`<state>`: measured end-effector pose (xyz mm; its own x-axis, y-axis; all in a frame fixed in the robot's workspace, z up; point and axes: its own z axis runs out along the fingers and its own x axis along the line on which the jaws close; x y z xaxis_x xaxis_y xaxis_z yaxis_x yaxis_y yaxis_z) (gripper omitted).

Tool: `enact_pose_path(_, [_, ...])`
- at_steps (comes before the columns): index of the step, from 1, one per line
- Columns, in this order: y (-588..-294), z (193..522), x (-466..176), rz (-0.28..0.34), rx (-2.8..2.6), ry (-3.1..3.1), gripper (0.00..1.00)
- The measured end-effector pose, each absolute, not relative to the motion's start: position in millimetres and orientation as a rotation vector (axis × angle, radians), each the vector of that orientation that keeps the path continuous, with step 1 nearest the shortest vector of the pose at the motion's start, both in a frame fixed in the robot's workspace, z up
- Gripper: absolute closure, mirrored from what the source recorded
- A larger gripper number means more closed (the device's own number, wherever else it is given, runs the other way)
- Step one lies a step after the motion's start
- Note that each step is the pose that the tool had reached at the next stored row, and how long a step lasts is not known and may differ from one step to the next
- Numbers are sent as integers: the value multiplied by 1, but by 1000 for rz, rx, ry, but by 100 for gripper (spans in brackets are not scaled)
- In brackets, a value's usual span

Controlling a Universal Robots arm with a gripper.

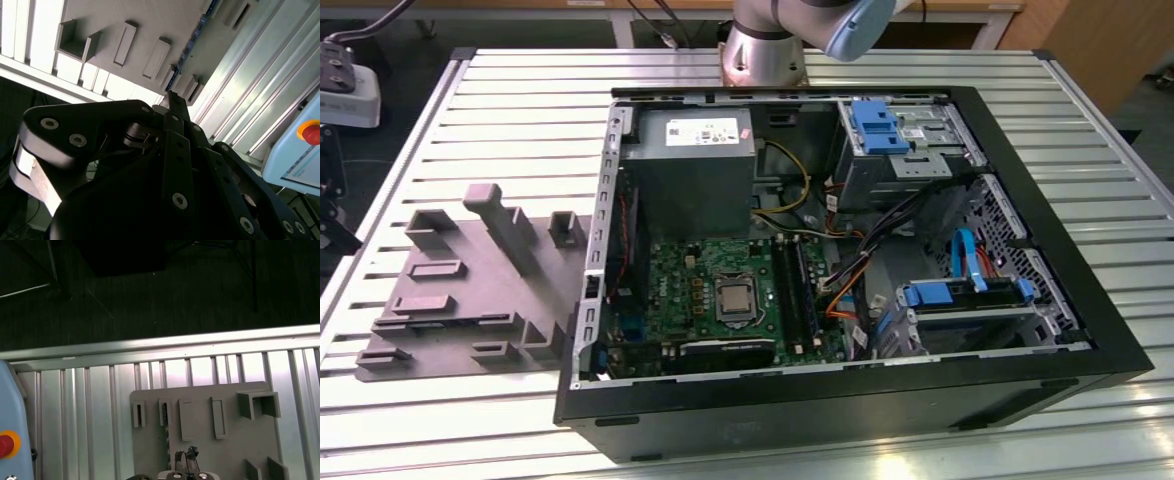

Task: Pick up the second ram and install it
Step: 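Pick up the second ram and move it above second insertion slot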

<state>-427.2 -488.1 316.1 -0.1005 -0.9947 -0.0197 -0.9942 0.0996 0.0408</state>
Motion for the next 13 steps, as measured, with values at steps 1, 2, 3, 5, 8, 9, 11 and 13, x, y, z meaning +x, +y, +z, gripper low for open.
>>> enact_pose_path(1, [-488, 316, -427, -67, 2099, -2320, 89])
enact_pose_path(2, [-488, 316, -427, -67, 2099, -2320, 89])
enact_pose_path(3, [-488, 315, -427, -66, 2099, -2321, 89])
enact_pose_path(5, [-488, 315, -427, -66, 2100, -2321, 89])
enact_pose_path(8, [-488, 314, -427, -64, 2102, -2320, 89])
enact_pose_path(9, [-488, 314, -427, -64, 2102, -2320, 89])
enact_pose_path(11, [-488, 313, -427, -63, 2103, -2320, 89])
enact_pose_path(13, [-488, 312, -427, -62, 2104, -2320, 89])
